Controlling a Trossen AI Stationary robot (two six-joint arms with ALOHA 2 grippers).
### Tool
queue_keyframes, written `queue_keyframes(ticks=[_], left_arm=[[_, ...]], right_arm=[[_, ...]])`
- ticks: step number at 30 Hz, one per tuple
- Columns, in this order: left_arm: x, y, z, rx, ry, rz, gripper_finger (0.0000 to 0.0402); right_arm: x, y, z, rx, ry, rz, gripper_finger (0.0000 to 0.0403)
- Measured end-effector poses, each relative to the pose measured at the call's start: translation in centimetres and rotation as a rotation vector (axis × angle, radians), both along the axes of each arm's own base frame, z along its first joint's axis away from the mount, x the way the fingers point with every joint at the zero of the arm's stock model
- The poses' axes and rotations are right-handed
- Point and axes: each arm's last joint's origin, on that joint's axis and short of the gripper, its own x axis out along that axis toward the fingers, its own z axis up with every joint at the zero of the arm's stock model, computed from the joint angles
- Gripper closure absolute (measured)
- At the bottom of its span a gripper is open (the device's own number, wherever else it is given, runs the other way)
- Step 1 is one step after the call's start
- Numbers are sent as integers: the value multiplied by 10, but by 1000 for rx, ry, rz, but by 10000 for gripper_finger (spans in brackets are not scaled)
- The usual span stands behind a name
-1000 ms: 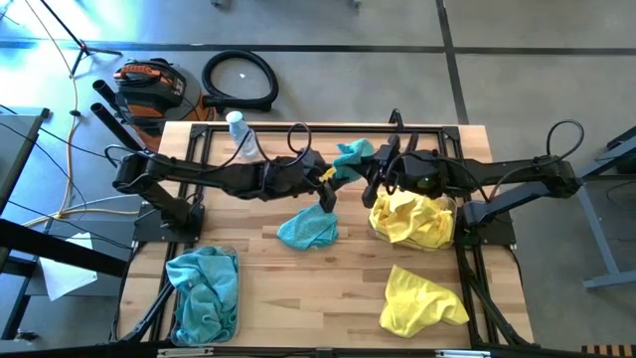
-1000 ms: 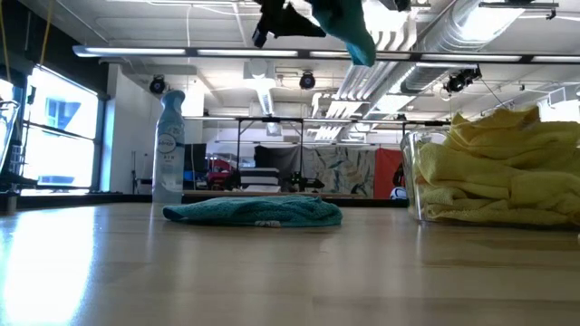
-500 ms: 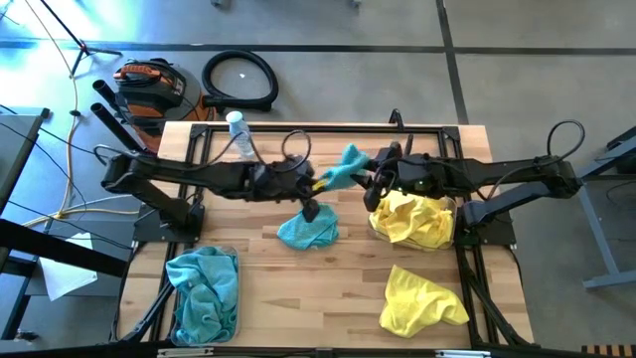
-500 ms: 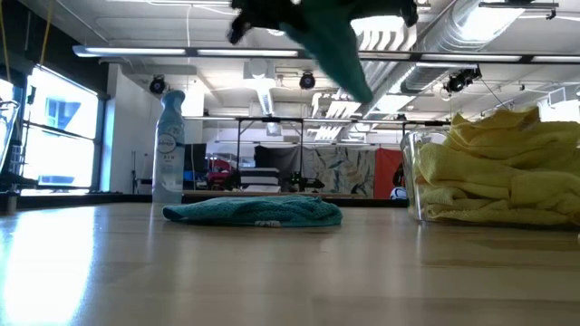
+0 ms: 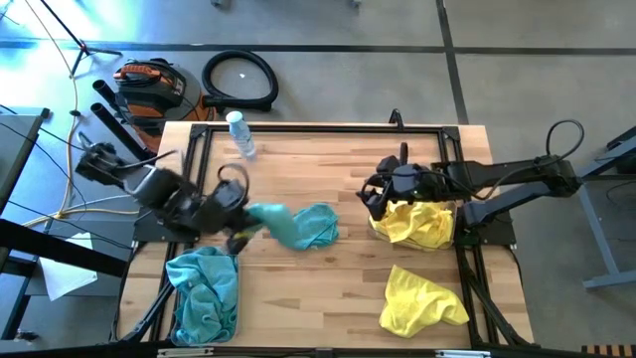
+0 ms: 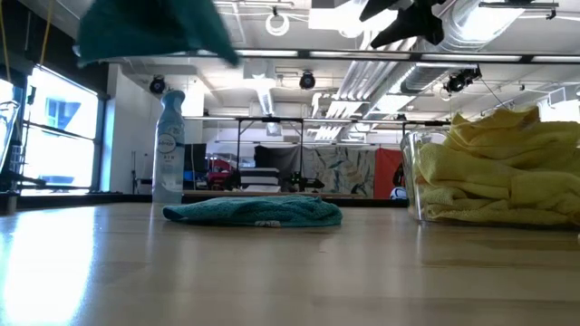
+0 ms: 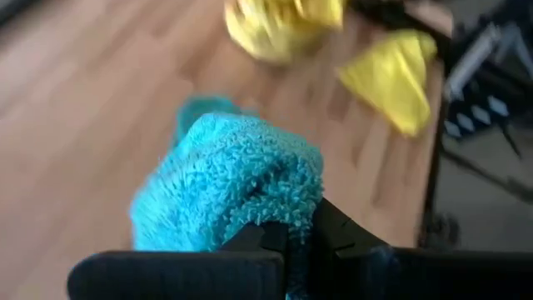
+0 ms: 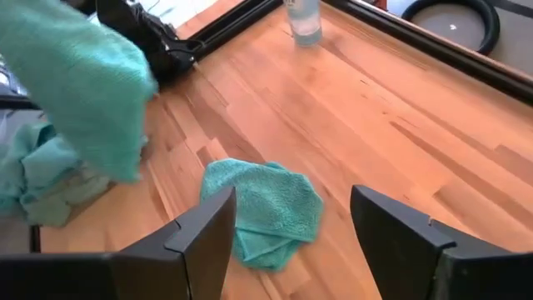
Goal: Sort microfiber towel by color & place in baskets
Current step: Put the blue microfiber towel into the left transparent bin
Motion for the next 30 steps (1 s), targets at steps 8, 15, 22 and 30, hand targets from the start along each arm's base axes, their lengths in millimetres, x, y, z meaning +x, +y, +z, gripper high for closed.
queue_keyframes(ticks=[8, 15, 22, 30], left_arm=[[-40, -52, 17, -142, 82, -114, 401], [-70, -95, 12, -360, 275, -199, 401], [-100, -131, -1, -534, 592, -214, 401], [-100, -138, -31, -354, 671, -96, 401]], right_arm=[[-2, 12, 0, 44, -38, -72, 169], [-4, 26, 0, 71, -53, -58, 169], [-6, 36, 1, 98, -69, -66, 169], [-9, 44, 0, 105, -94, -117, 169]])
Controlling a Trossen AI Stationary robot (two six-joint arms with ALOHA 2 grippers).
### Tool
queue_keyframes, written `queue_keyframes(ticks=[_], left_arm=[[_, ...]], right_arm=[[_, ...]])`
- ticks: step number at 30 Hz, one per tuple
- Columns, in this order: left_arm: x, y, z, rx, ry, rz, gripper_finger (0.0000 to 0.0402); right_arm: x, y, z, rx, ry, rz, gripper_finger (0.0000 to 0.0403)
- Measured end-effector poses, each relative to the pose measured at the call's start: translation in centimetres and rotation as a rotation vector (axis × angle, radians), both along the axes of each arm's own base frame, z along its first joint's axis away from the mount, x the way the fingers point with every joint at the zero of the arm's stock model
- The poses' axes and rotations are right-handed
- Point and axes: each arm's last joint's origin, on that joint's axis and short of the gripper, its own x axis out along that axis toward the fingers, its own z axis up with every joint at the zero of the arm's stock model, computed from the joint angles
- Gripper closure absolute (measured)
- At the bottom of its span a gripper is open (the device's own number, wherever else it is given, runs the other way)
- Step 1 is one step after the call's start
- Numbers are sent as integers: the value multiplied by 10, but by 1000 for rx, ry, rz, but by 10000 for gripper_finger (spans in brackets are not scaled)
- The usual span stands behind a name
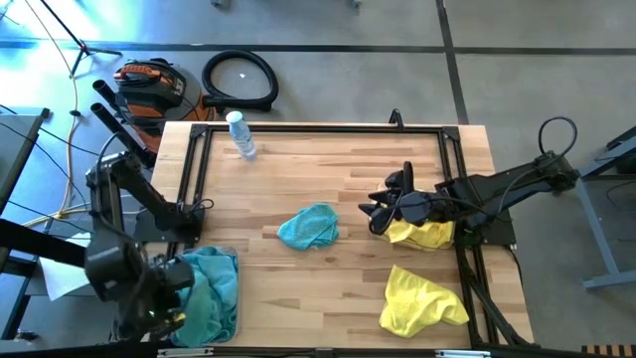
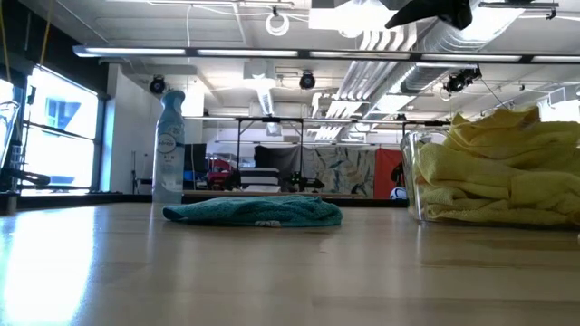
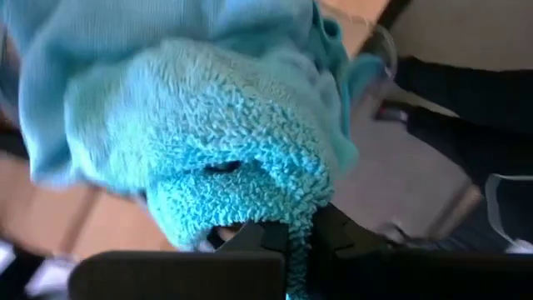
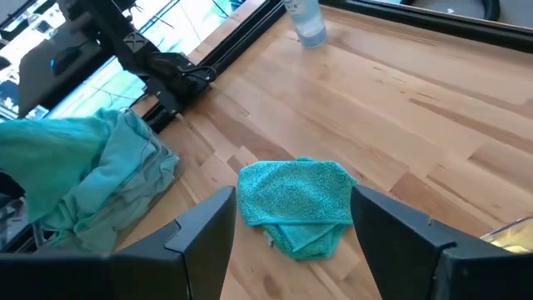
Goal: Sort microfiber towel by color & place in baskets
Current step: Put the blue microfiber towel into the left transparent bin
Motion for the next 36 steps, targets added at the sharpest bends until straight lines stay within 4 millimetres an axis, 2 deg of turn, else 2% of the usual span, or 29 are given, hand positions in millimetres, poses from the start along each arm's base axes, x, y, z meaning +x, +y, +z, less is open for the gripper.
queue_keyframes(ticks=[6, 12, 17, 21, 25, 36], left_arm=[[11, -10, -46, 77, -85, -30, 401], [13, -9, -105, 94, -109, 18, 401], [14, -5, -153, 40, -160, 9, 401], [12, 0, -180, -43, -155, 36, 396], [10, 2, -194, -105, -152, 62, 384], [10, 1, -195, -136, -147, 93, 301]], right_arm=[[-2, 6, 0, 8, -6, 10, 169], [-4, 10, -2, 28, 1, -3, 169], [-7, 12, -3, 26, 7, -22, 169], [-7, 12, -4, 27, 15, -26, 169], [-7, 12, -4, 26, 17, -27, 169], [-7, 12, -4, 24, 16, -28, 169]])
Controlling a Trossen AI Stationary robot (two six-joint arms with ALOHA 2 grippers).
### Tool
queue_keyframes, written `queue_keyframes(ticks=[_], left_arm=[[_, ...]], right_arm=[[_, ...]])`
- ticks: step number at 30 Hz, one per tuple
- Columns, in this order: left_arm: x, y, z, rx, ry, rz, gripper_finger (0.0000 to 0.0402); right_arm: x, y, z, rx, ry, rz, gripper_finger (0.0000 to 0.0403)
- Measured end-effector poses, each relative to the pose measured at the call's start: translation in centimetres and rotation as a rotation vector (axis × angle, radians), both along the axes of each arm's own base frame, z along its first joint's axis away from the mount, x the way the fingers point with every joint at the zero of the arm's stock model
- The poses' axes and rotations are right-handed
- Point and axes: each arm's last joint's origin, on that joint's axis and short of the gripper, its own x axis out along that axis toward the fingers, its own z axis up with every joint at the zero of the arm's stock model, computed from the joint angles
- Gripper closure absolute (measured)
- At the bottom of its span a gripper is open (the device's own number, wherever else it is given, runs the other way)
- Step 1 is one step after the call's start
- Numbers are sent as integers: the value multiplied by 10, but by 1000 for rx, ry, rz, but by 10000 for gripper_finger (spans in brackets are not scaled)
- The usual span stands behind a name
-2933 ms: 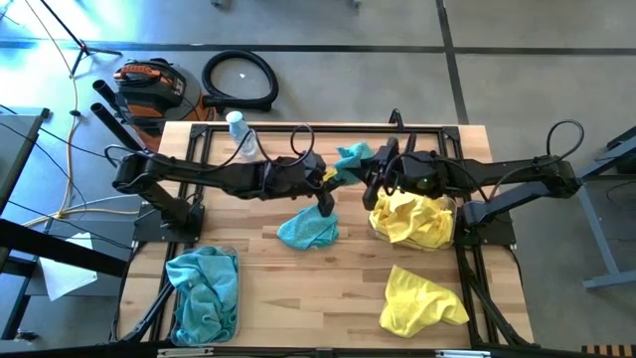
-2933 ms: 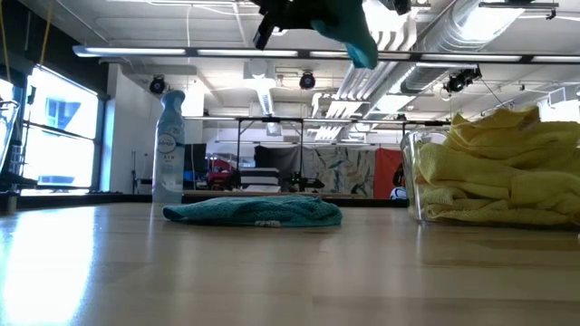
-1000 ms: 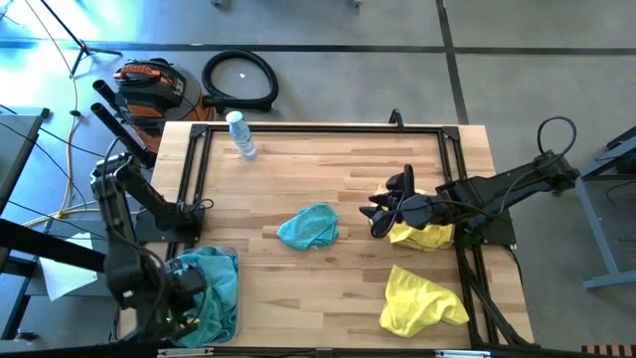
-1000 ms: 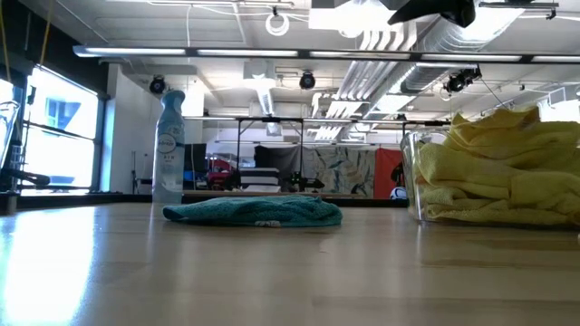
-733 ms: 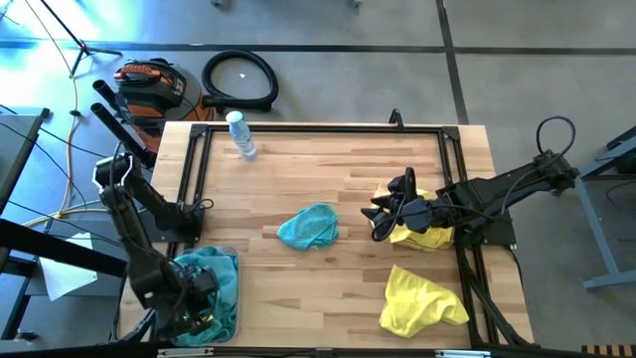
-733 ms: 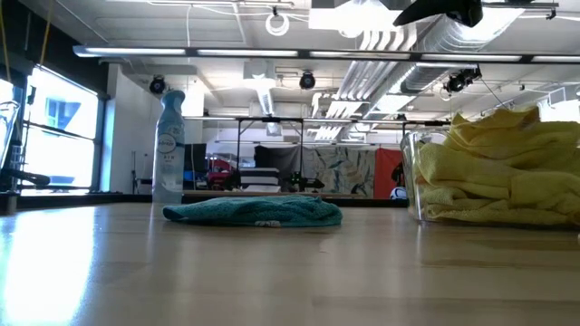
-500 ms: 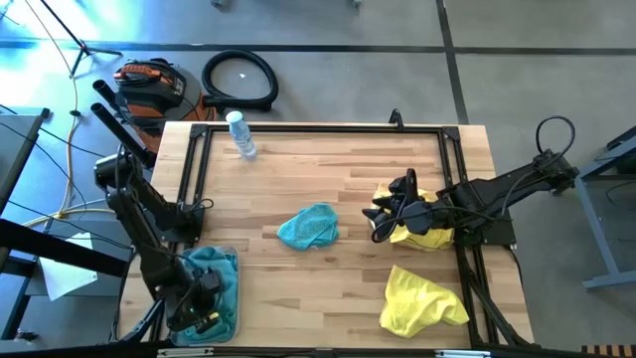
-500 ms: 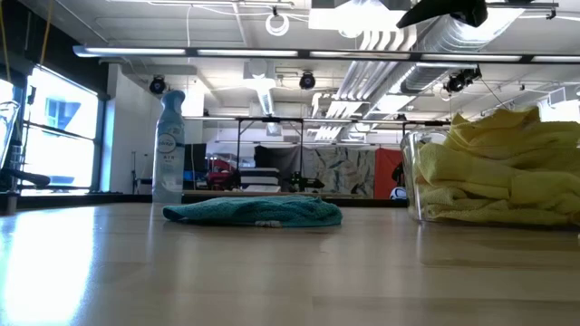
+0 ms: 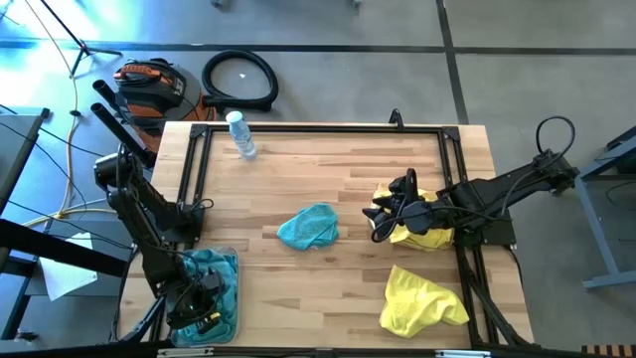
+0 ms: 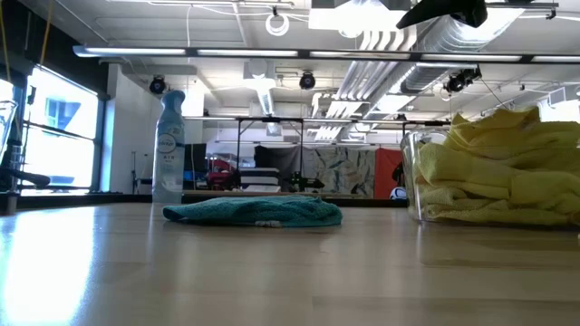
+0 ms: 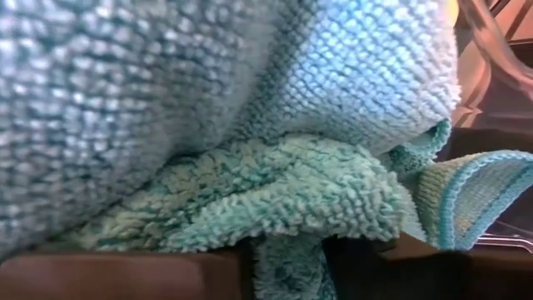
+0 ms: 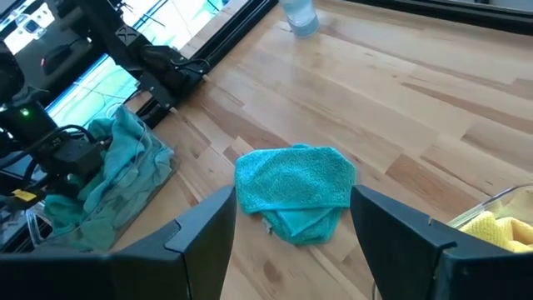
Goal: Sort microfiber towel by color & place in baskets
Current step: Put the blue microfiber towel into the left transparent bin
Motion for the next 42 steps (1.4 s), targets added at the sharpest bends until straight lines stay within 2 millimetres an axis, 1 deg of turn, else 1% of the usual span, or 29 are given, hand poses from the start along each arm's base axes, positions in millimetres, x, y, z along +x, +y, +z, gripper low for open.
queue_keyframes(ticks=[4, 7, 10, 13, 17, 20, 26, 29, 32, 35, 38, 40, 42], left_arm=[[0, 0, 0, 10, -5, -7, 267], [0, 0, 0, 17, -17, -47, 251], [0, -1, 4, -18, -27, -65, 247], [-1, 1, 9, -51, -25, -39, 251], [-2, 6, 21, -110, -13, 14, 260], [-3, 9, 33, -119, -1, 40, 266], [-4, 10, 71, -19, 47, 50, 269], [-4, 10, 90, 4, 56, 51, 269], [-3, 10, 103, 3, 58, 57, 269], [-3, 10, 113, 4, 55, 53, 269], [-5, 14, 121, 53, 74, 54, 269], [-8, 19, 121, 112, 99, 56, 269], [-9, 22, 116, 167, 123, 57, 269]], right_arm=[[0, -1, 0, -15, -6, -19, 169], [0, -1, 0, -17, -7, -21, 169], [0, -1, 0, -17, -7, -21, 169], [0, -1, 0, -19, -7, -24, 169], [-1, -1, 0, -31, -2, -34, 169], [-1, -1, 0, -31, -1, -34, 169], [-1, -2, -1, -34, 5, -34, 169], [-1, -2, -1, -36, 9, -34, 169], [-2, -2, -1, -38, 16, -34, 169], [-2, -2, -2, -41, 24, -33, 169], [-3, -2, -3, -45, 32, -33, 169], [-3, -2, -3, -46, 36, -34, 169], [-4, -3, -3, -40, 39, -41, 169]])
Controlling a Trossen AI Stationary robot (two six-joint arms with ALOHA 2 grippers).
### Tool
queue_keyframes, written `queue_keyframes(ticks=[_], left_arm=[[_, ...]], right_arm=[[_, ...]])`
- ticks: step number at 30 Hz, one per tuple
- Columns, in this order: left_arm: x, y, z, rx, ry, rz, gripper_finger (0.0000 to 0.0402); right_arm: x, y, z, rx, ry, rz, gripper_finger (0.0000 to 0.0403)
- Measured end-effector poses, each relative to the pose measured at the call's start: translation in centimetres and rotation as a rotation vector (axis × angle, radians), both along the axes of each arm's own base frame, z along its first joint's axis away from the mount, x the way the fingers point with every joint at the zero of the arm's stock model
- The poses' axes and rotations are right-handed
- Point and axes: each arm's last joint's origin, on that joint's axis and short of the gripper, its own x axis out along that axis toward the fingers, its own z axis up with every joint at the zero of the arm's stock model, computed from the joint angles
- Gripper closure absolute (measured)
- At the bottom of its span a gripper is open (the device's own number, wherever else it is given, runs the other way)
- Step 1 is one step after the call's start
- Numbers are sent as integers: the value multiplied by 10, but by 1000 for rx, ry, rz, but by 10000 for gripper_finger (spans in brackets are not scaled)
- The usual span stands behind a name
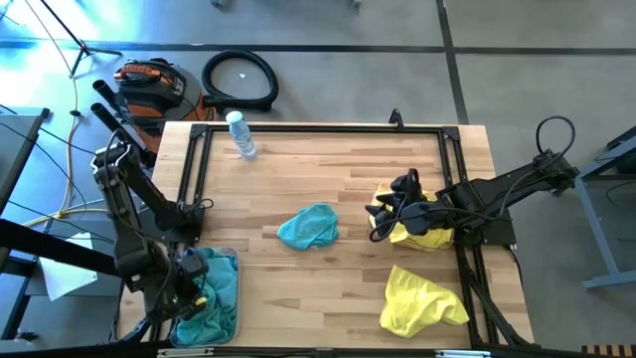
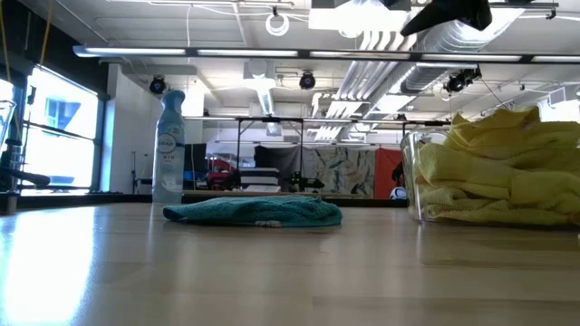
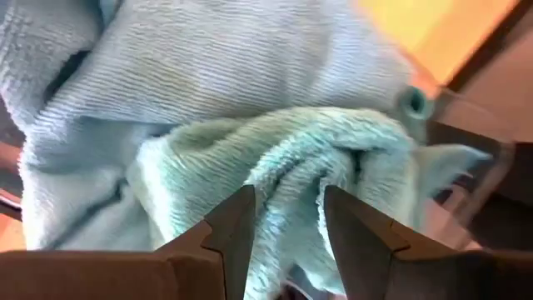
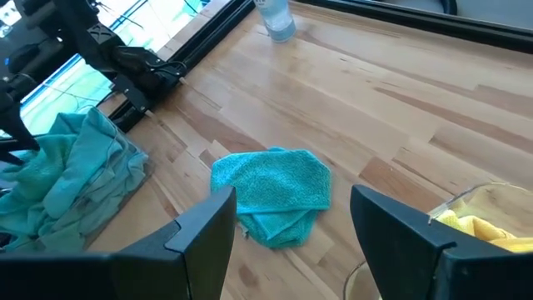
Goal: Sort microfiber towel by color & place in baskets
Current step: Put the blue microfiber towel into the left transparent bin
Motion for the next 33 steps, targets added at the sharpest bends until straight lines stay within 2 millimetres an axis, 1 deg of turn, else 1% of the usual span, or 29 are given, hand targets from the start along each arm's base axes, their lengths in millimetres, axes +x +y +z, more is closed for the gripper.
queue_keyframes(ticks=[2, 4, 7, 10, 12, 14, 16, 19, 21, 23, 26, 33], left_arm=[[1, -2, -9, 32, 14, -2, 269], [3, -6, -23, 79, 36, -3, 269], [7, -15, -51, 115, 48, -35, 269], [12, -26, -83, 128, 46, -89, 269], [14, -33, -102, 142, 74, -125, 269], [15, -37, -116, 175, 132, -141, 269], [15, -40, -124, 184, 179, -142, 269], [15, -40, -124, 185, 181, -134, 269], [15, -38, -117, 201, 167, -132, 269], [16, -37, -105, 216, 160, -128, 269], [13, -29, -85, 269, 187, -110, 269], [11, -24, -33, 274, 161, -77, 269]], right_arm=[[-1, 0, -1, 6, 5, -8, 169], [-1, 0, -1, 8, 10, -11, 169], [-1, -1, -2, 6, 15, -12, 169], [-2, -1, -2, 5, 17, -12, 169], [-2, -1, -2, 4, 20, -12, 169], [-2, -1, -2, 3, 21, -12, 169], [-2, -1, -2, 3, 21, -12, 169], [-2, -1, -2, 2, 23, -12, 169], [-2, -1, -2, 1, 24, -12, 169], [-2, -1, -2, 1, 25, -13, 169], [-2, -1, -2, 0, 24, -14, 169], [-3, 2, -2, 29, 8, -21, 169]])
